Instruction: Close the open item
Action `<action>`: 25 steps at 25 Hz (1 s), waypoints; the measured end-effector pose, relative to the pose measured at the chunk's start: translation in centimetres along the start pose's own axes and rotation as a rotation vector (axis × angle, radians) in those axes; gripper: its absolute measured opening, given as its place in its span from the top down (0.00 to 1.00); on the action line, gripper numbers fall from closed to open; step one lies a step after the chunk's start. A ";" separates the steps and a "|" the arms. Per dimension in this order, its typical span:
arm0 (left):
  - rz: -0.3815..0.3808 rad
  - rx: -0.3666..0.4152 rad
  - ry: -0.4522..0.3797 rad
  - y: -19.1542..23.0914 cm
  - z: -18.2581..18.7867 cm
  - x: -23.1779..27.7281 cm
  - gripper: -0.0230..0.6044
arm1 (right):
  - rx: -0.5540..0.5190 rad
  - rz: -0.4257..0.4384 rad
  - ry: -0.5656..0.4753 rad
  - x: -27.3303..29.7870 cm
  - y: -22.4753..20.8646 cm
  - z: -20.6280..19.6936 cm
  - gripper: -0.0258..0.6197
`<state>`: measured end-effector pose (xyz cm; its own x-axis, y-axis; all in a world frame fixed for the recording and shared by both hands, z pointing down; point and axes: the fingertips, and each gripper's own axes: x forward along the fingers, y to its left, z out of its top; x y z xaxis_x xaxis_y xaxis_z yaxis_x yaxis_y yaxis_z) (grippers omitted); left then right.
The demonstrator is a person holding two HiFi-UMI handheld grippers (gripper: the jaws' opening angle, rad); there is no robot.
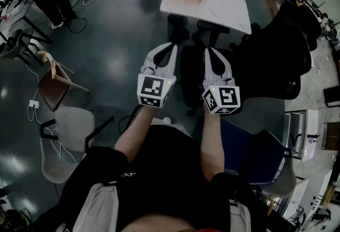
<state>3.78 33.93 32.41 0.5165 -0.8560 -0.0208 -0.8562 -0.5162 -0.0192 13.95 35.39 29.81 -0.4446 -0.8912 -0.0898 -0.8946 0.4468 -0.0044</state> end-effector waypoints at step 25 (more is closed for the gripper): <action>0.103 -0.019 0.003 3.4 0.2 3.1 0.97 | 0.104 0.123 -0.053 5.2 -3.4 -0.6 0.97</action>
<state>2.44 29.52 32.05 0.4256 -0.9047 -0.0185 -0.9049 -0.4257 0.0016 14.65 29.15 29.93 -0.5453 -0.8249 -0.1489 -0.8228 0.5607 -0.0927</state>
